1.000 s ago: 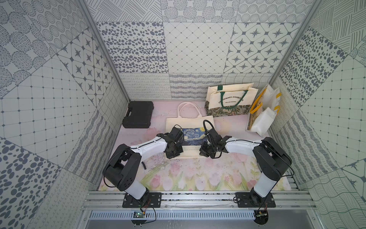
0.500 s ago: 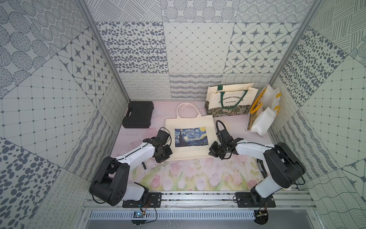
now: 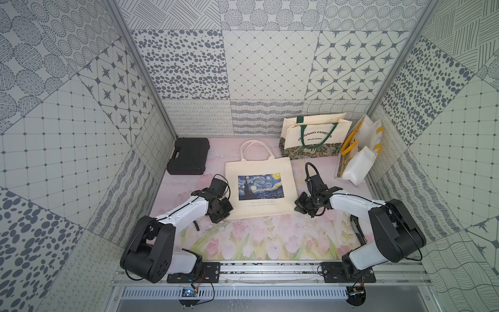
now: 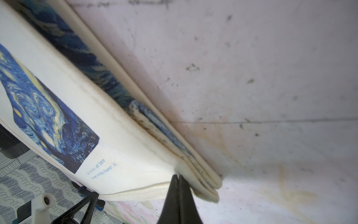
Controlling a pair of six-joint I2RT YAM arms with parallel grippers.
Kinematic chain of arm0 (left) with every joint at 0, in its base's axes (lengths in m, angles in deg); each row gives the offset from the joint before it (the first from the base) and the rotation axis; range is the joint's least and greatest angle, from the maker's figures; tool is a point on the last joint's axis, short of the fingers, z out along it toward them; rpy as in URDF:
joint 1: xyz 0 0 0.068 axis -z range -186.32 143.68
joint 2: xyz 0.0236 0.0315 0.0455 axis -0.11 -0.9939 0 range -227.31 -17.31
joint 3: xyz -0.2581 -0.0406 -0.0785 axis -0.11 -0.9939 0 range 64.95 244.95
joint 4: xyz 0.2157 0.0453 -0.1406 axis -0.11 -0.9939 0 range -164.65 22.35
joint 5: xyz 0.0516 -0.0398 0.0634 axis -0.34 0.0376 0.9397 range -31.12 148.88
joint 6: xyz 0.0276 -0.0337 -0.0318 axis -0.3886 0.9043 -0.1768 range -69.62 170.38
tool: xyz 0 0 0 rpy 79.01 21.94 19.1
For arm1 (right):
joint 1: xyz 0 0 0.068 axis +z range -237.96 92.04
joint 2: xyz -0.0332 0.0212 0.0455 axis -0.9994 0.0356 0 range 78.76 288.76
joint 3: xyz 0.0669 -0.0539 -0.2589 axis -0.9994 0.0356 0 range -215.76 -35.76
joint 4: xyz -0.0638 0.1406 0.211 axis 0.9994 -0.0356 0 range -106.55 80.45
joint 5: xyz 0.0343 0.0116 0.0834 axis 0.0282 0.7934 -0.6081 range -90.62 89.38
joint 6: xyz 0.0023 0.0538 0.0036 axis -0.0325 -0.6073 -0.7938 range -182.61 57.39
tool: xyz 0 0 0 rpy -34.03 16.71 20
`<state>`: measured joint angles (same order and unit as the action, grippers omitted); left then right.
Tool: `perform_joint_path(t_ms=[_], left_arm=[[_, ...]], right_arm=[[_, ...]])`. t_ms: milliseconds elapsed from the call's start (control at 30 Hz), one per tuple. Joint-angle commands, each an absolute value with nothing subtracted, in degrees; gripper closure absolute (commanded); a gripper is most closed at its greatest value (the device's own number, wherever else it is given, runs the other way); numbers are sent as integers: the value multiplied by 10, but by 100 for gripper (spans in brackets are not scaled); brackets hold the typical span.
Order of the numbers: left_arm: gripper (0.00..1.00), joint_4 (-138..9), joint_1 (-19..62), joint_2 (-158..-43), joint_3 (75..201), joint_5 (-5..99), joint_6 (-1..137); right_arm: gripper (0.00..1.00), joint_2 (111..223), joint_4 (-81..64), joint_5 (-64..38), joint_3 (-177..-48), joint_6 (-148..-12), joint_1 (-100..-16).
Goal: Put away the canvas bag
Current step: Adjust the canvas bag at the center of the board.
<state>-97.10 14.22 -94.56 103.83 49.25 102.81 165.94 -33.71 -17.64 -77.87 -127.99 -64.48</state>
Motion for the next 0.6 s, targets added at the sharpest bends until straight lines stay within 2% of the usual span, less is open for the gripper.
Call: perform_joint_path(t_ms=[0, 167, 267, 400, 467, 567], left_arm=[[100, -994, 137, -900, 1050, 494, 1014], [100, -946, 137, -797, 1042, 469, 1006], [87, -879, 137, -735, 1018, 437, 995], [63, -807, 137, -689, 990, 409, 987], [58, -786, 137, -696, 992, 396, 986], [58, -778, 137, -730, 1010, 386, 973]], right_arm=[[100, 1640, -419, -125, -762, -1289, -636], [100, 1601, -428, -118, -766, -1298, -605], [100, 1587, -432, -122, -777, -1297, -589], [100, 1560, -463, -89, -824, -1251, -580], [100, 1550, -478, -54, -849, -1217, -582], [100, 1555, -484, -25, -876, -1152, -594]])
